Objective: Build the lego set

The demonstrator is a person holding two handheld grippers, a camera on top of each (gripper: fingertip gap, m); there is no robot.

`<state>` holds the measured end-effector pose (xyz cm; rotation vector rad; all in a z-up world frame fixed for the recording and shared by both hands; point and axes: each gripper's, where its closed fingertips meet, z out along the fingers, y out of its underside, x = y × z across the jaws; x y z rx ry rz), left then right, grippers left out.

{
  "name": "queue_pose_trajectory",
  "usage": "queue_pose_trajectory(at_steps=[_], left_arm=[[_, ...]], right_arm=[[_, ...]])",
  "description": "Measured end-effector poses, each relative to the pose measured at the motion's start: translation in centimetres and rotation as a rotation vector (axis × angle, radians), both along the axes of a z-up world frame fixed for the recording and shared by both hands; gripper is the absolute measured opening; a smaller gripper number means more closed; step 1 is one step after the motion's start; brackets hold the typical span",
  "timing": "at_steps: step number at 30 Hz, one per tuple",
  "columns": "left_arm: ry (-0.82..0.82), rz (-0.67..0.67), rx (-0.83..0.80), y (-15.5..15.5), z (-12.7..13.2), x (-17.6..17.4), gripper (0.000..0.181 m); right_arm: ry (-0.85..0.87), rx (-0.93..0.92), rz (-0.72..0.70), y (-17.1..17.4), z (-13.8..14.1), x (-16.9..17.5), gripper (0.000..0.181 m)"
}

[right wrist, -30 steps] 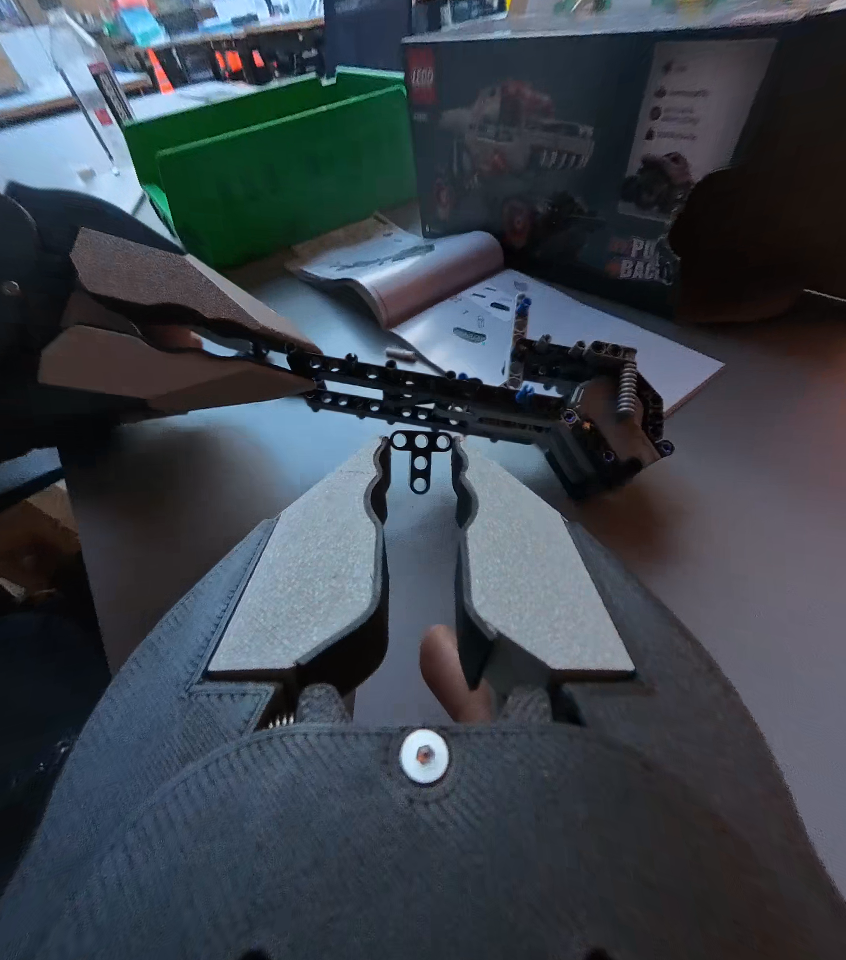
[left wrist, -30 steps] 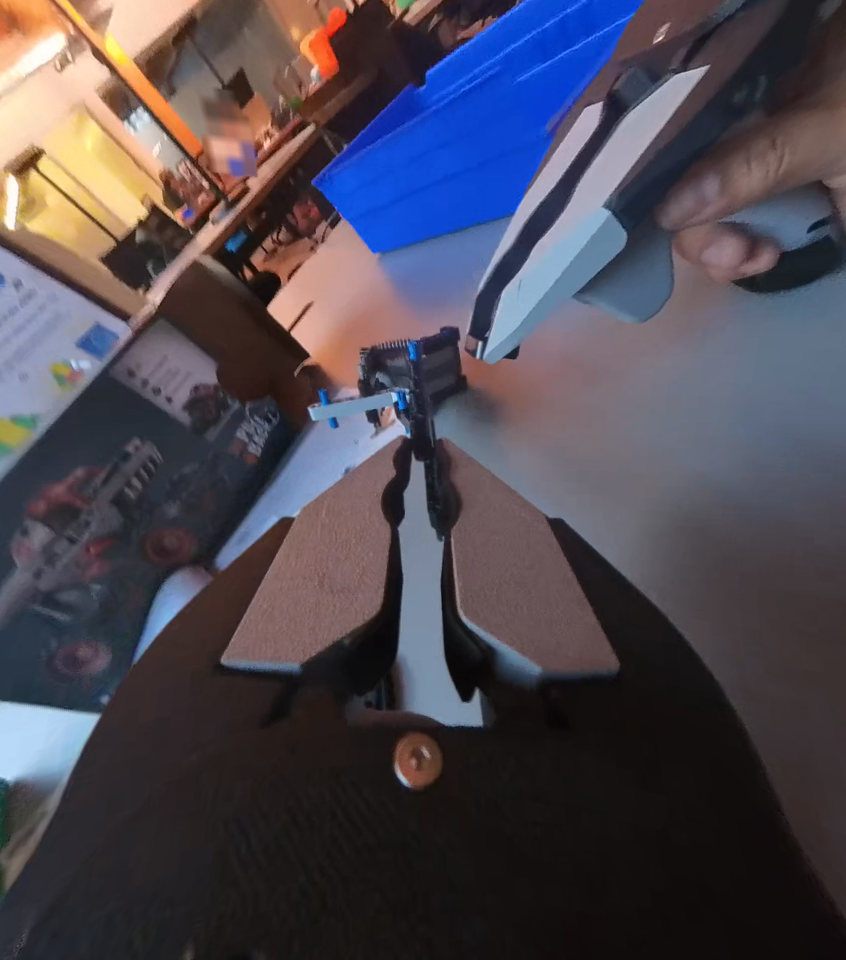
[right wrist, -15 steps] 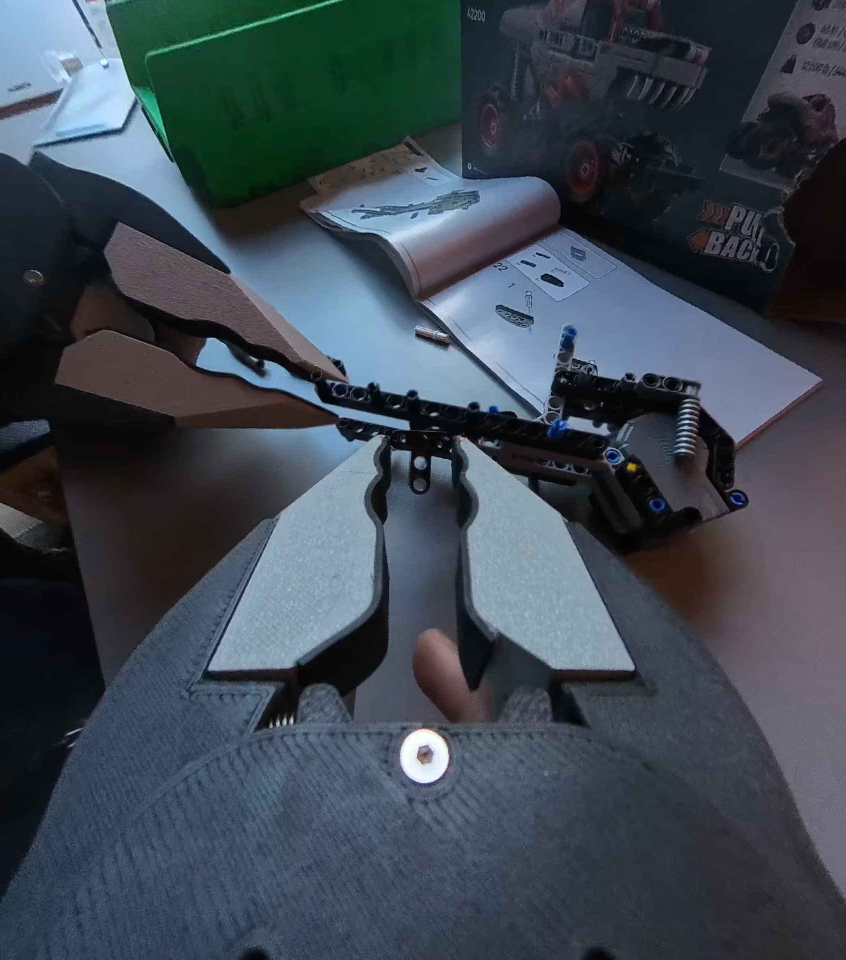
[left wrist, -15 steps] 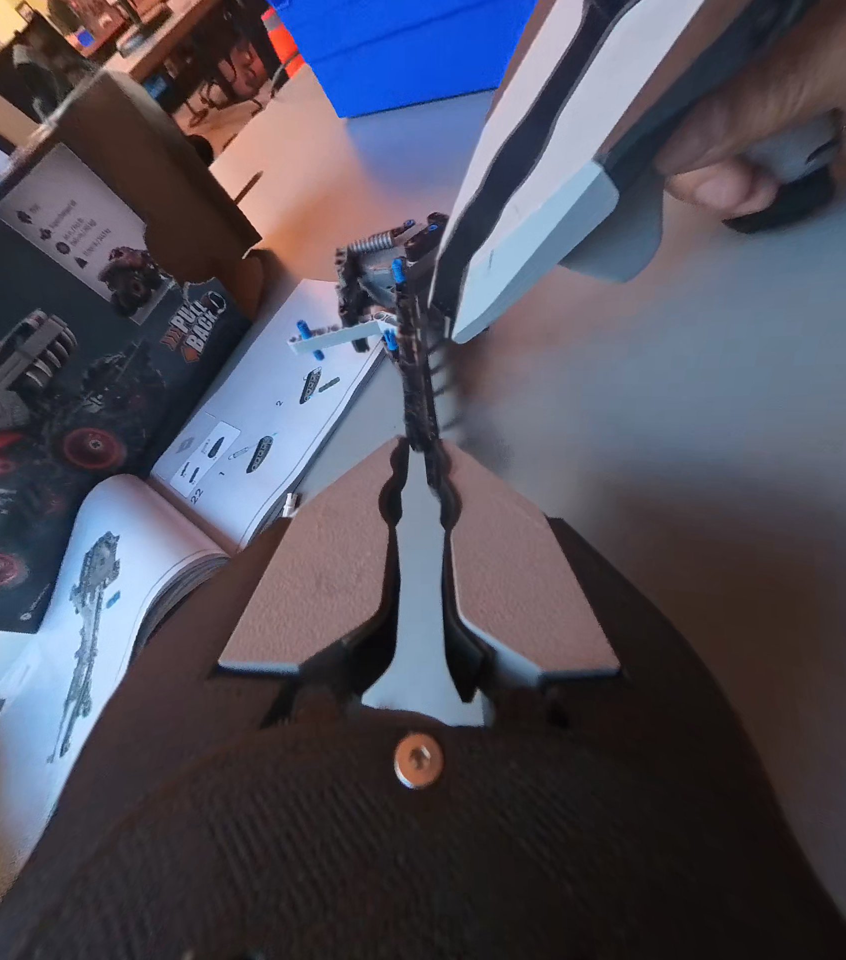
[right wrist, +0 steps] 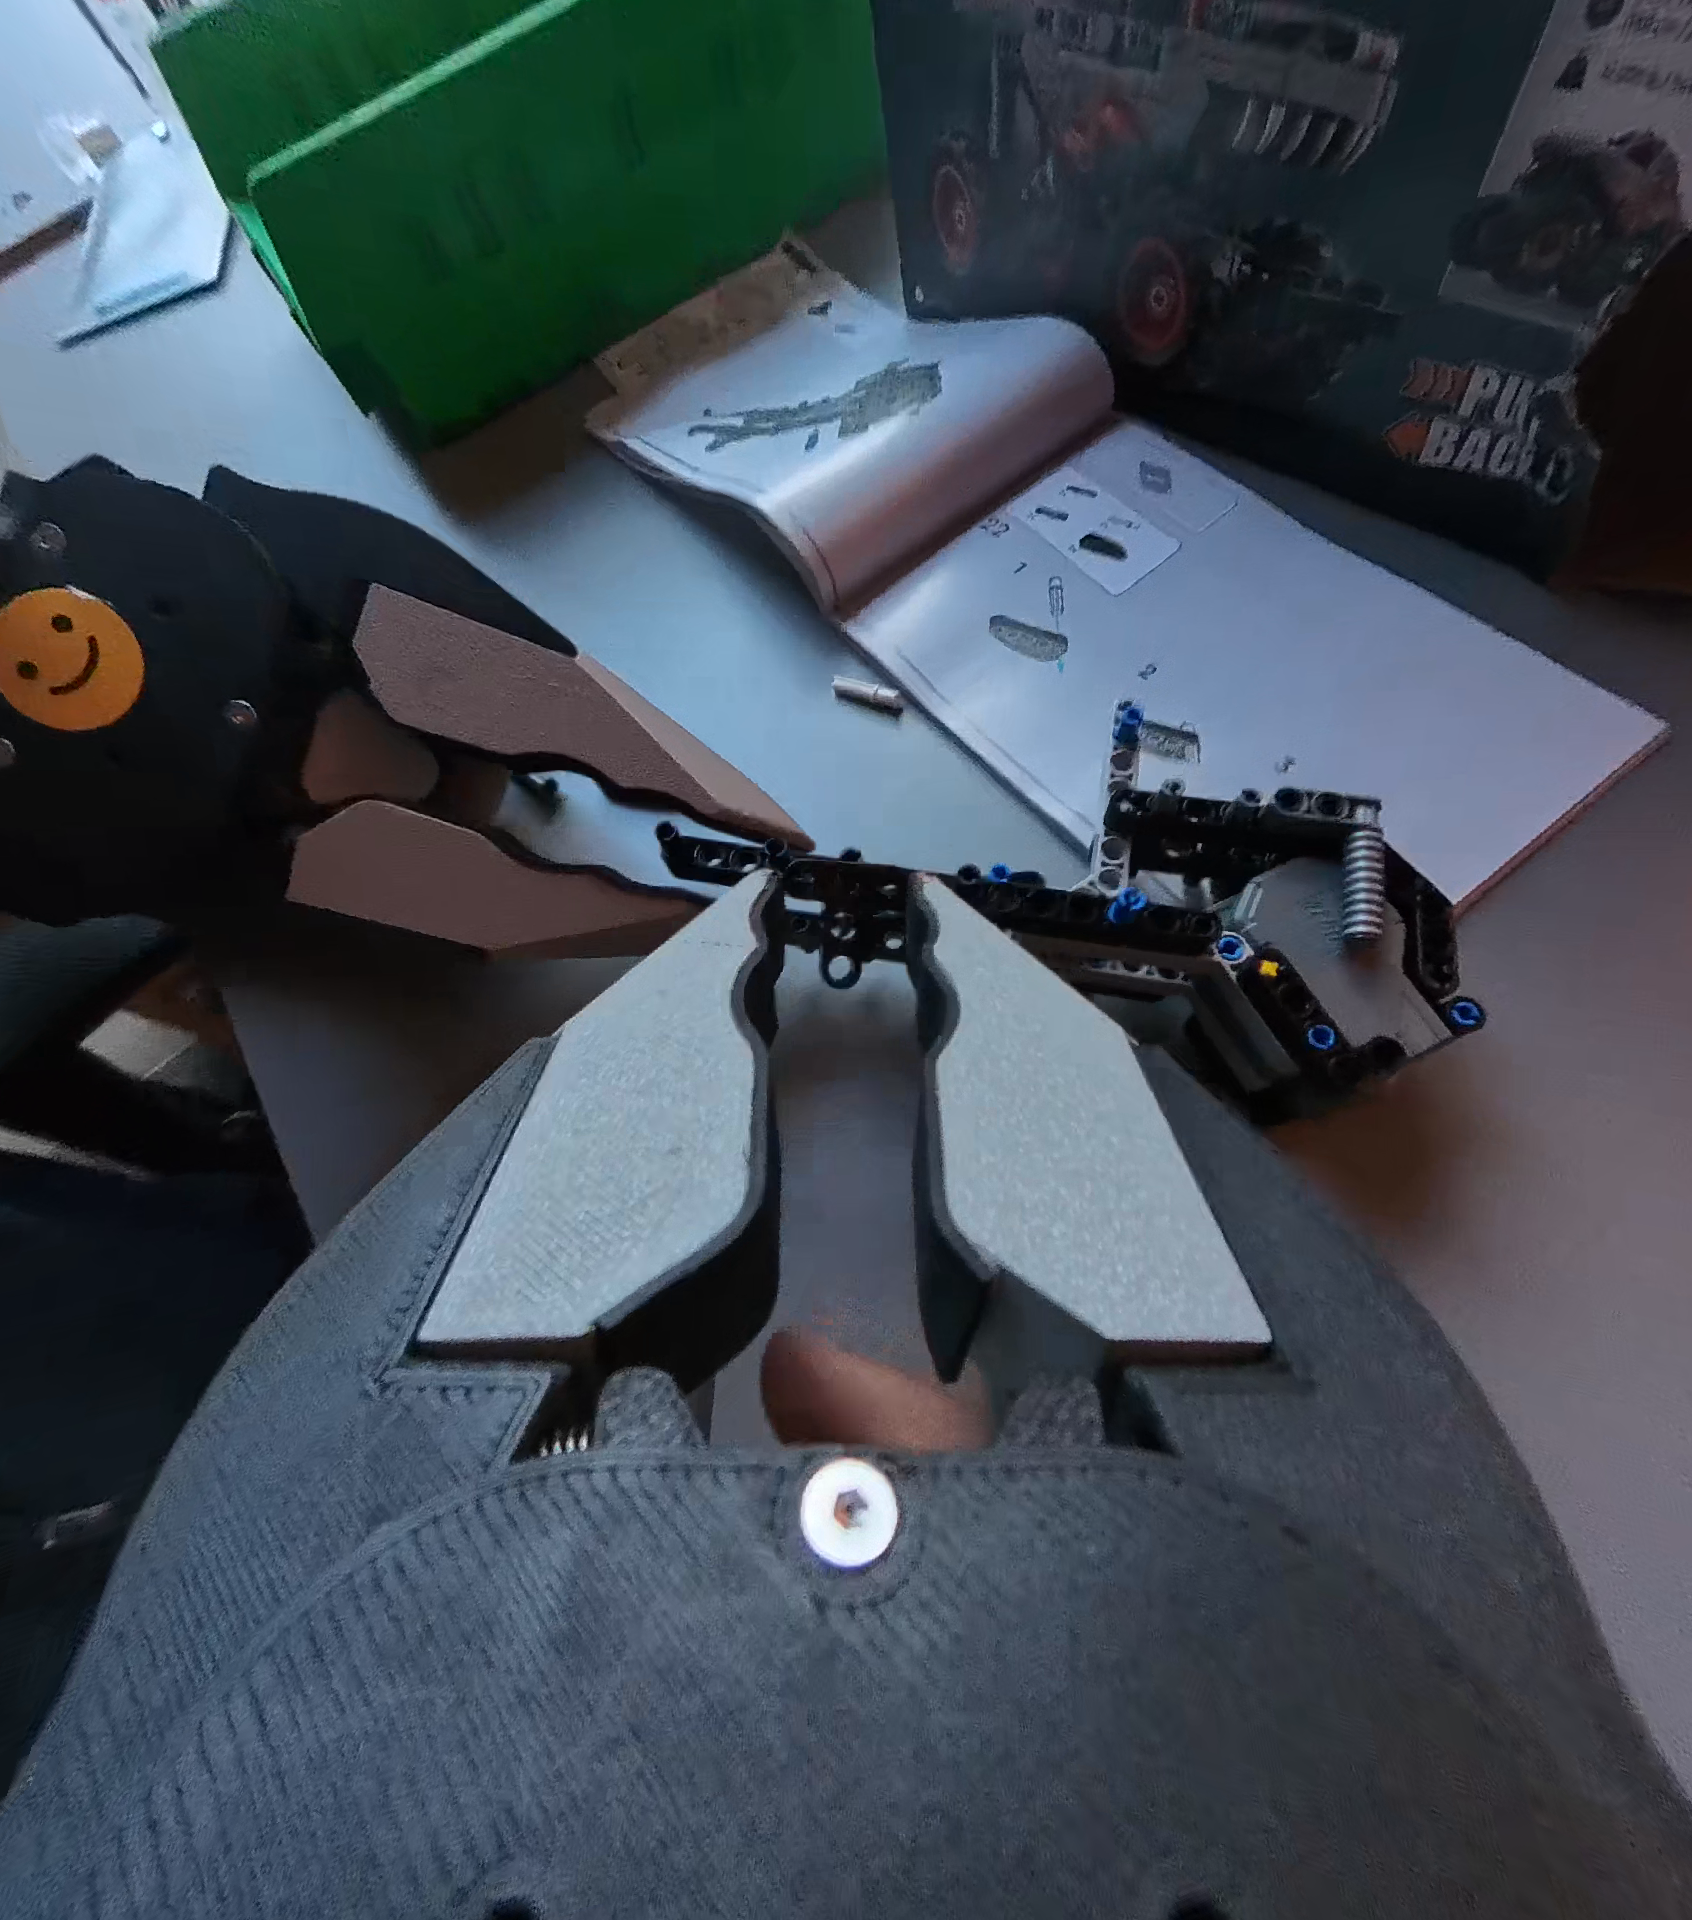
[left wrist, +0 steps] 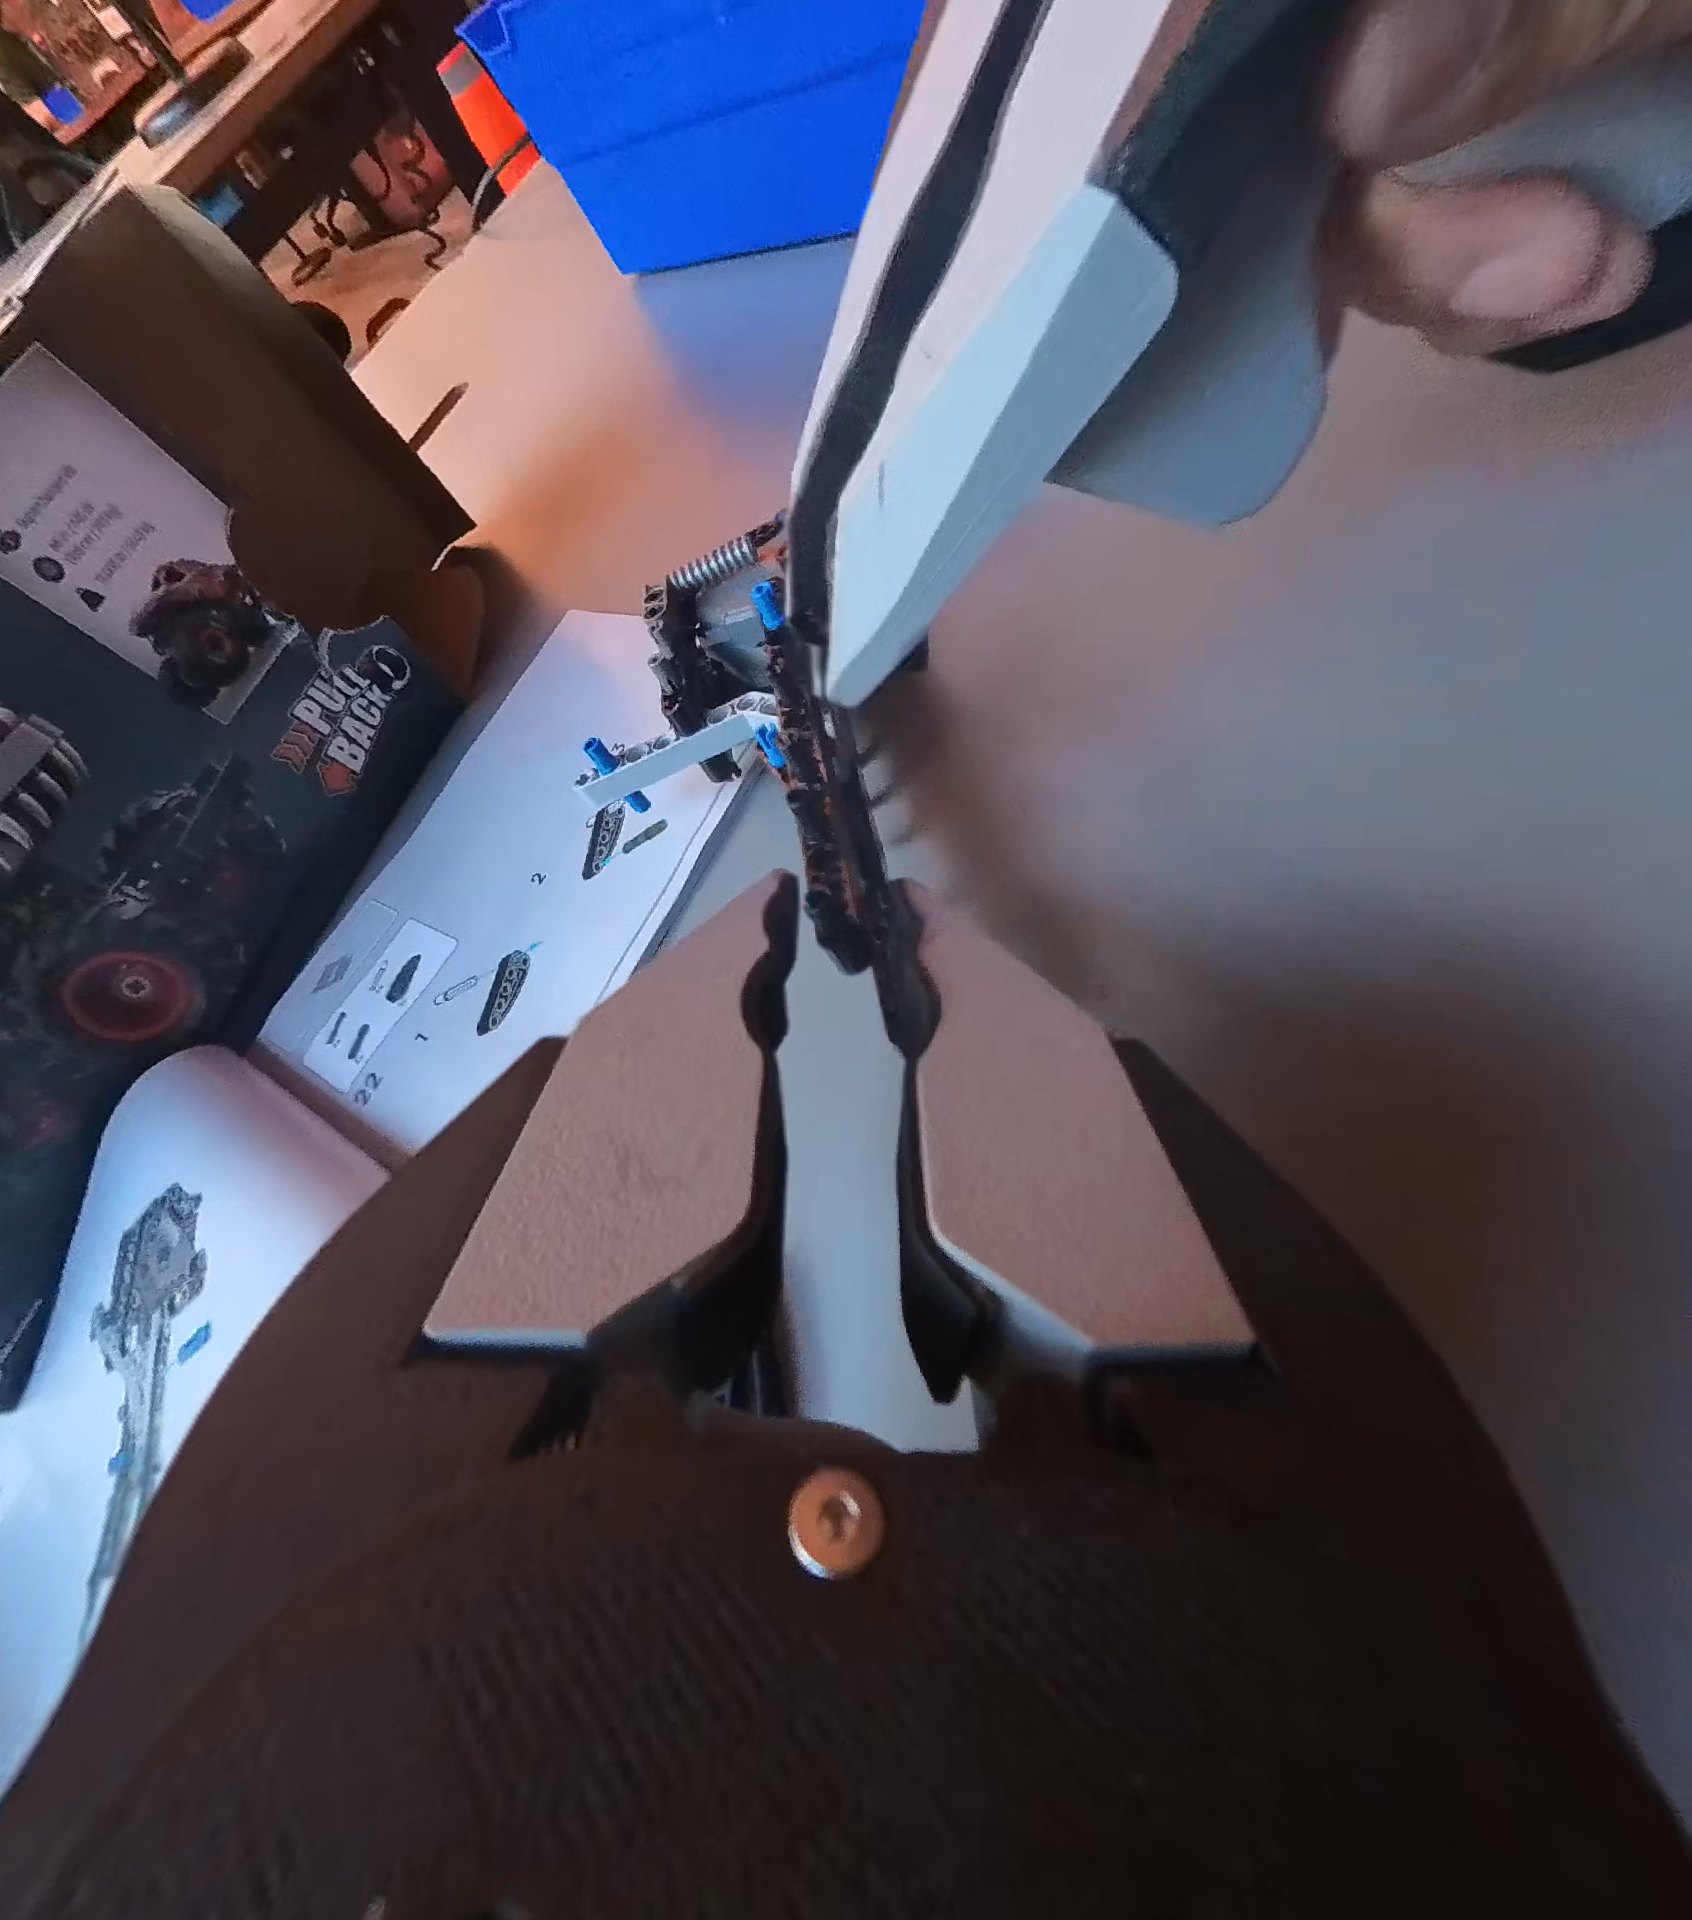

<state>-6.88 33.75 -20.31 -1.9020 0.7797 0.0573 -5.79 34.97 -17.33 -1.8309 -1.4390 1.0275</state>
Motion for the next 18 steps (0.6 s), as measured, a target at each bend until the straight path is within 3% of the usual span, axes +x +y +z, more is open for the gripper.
queue_pose_trajectory(at_steps=[1, 8, 18], left_arm=[[-0.014, 0.003, 0.003, 0.1, 0.0, 0.0, 0.01], [-0.046, 0.025, 0.038, 0.3, 0.6, -0.5, 0.007], [-0.02, 0.025, 0.057, 0.3, 0.6, -0.5, 0.007]], right_arm=[[-0.036, -0.021, 0.008, -0.1, -0.2, 0.0, 0.02], [-0.111, -0.005, 0.04, -0.1, 0.3, -0.7, 0.02], [-0.193, -0.189, -0.004, -0.5, 0.0, -1.4, 0.02]])
